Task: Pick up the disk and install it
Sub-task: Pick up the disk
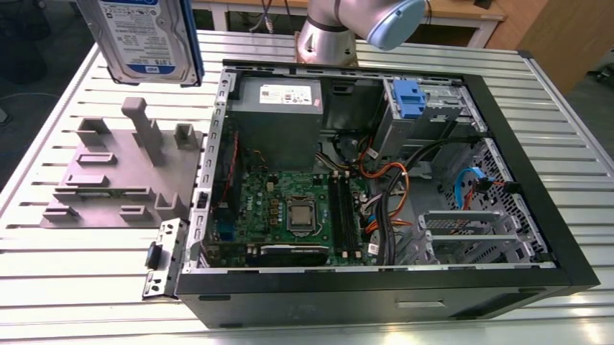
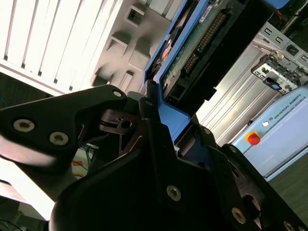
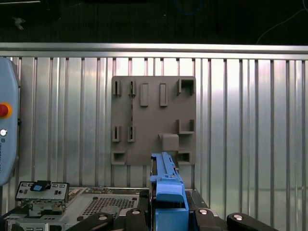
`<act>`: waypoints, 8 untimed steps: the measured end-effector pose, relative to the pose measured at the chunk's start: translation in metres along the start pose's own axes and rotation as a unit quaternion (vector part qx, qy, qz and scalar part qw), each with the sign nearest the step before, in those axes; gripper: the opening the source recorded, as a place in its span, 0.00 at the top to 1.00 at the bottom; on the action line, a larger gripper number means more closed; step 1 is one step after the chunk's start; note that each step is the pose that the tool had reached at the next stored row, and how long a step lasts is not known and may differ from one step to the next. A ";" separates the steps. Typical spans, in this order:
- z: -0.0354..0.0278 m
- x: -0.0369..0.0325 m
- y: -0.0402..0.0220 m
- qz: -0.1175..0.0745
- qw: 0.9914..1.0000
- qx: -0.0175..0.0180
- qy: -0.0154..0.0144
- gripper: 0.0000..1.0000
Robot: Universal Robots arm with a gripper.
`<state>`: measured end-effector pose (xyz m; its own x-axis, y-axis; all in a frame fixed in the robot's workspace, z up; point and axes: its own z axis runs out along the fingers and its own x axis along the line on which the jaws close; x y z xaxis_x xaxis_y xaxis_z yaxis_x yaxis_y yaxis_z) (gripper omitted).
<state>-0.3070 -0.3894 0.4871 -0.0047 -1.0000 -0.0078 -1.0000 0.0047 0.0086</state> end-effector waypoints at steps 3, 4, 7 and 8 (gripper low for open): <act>0.0000 0.0001 -0.0012 0.000 1.000 0.000 0.000 0.64; 0.0000 0.0001 -0.0015 0.000 1.000 0.000 0.000 0.64; 0.0000 0.0001 -0.0020 0.000 1.000 0.000 0.000 0.64; 0.0000 0.0001 -0.0020 0.000 1.000 0.000 0.000 0.64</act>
<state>-0.3049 -0.3895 0.4871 -0.0048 -1.0000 -0.0078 -1.0000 0.0047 0.0086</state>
